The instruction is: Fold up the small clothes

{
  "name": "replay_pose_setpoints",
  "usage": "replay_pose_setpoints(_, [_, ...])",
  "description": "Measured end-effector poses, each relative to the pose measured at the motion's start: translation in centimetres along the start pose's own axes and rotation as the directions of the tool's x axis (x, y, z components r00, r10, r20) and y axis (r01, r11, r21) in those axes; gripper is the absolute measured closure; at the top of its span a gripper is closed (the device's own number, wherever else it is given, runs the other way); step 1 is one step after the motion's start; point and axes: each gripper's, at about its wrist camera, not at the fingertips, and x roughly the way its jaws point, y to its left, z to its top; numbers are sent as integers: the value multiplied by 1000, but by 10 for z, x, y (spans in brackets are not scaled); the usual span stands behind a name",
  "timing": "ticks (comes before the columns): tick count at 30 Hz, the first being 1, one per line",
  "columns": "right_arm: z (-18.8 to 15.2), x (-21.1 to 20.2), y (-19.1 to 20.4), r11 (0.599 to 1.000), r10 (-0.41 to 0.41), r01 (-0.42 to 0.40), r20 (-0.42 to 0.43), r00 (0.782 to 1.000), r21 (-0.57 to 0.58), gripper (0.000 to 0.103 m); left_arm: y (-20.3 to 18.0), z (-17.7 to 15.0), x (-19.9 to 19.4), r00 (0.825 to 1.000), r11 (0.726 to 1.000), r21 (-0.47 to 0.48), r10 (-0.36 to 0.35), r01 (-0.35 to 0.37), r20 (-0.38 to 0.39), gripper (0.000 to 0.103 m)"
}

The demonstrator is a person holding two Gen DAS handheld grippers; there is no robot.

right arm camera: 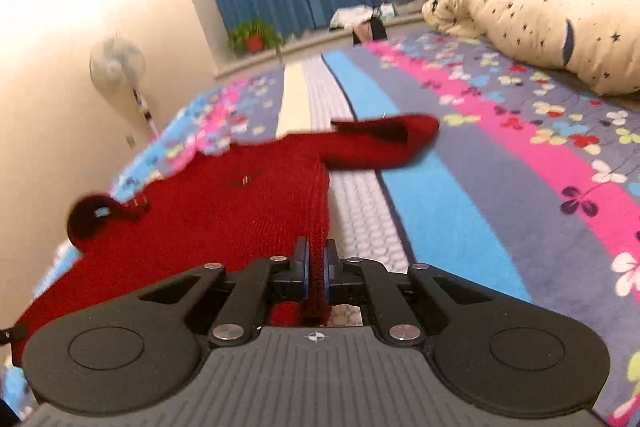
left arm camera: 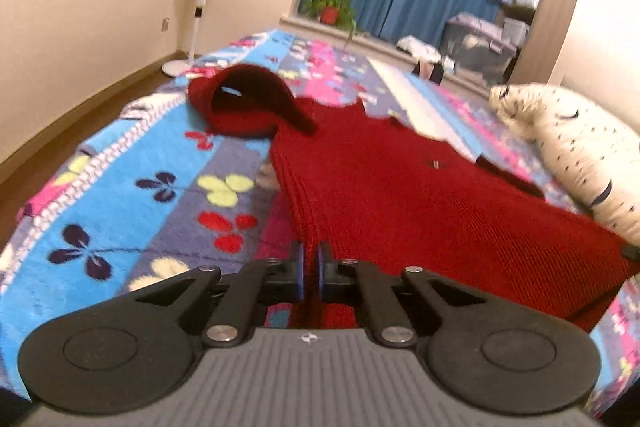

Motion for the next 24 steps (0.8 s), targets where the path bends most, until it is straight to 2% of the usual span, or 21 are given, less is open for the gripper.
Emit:
replay_pose_setpoints(3, [2, -27, -6, 999, -18, 17, 13, 1000, 44, 97, 10, 5, -26, 1000, 999, -47, -14, 14, 0, 97])
replay_pose_setpoints(6, [-5, -33, -18, 994, -82, 87, -64, 995, 66, 97, 16, 5, -38, 998, 999, -50, -5, 2, -55, 97])
replay_pose_setpoints(7, [-10, -25, -22, 992, -104, 113, -146, 984, 57, 97, 17, 4, -34, 994, 999, -46, 0, -5, -107, 96])
replay_pose_setpoints(8, [-16, -13, -24, 990, -125, 136, -237, 963, 32, 96, 16, 2, -29, 987, 999, -40, 8, -15, -161, 95])
replay_pose_setpoints(9, [-21, -3, -26, 984, -166, 179, -290, 943, 18, 96, 15, 0, -22, 976, 999, -30, 31, -38, -214, 95])
replay_pose_setpoints(10, [-25, 3, -27, 970, -232, 242, -307, 923, -5, 96, 12, -1, -18, 970, 997, -10, 71, -76, -231, 95])
replay_pose_setpoints(11, [-24, 4, -24, 959, -280, 281, -281, 918, -36, 92, 8, 0, -17, 969, 995, 15, 101, -100, -224, 90])
replay_pose_setpoints(12, [-20, 1, -18, 952, -307, 299, -221, 926, -69, 92, 4, 2, -18, 971, 993, 35, 115, -110, -211, 85])
replay_pose_setpoints(13, [-16, -3, -12, 951, -308, 296, -171, 936, -91, 91, -1, 4, -20, 975, 993, 51, 115, -107, -191, 72])
replay_pose_setpoints(14, [-13, -6, -6, 954, -294, 280, -133, 947, -110, 79, -8, 5, -23, 978, 992, 70, 116, -106, -173, 59])
replay_pose_setpoints(16, [-10, -10, 5, 964, -242, 231, -75, 968, -131, 56, -22, 7, -25, 982, 989, 110, 117, -102, -149, 51])
replay_pose_setpoints(17, [-8, -7, 8, 968, -226, 216, -64, 972, -129, 50, -28, 7, -27, 984, 987, 131, 110, -91, -139, 49])
replay_pose_setpoints(21, [-3, 5, 17, 988, -135, 129, -62, 989, -88, 49, -49, 5, -22, 989, 985, 161, 80, -59, -127, 45])
replay_pose_setpoints(24, [-1, 12, 31, 989, -114, 108, -56, 992, -100, 50, -55, 4, -17, 990, 987, 152, 63, -44, -123, 39])
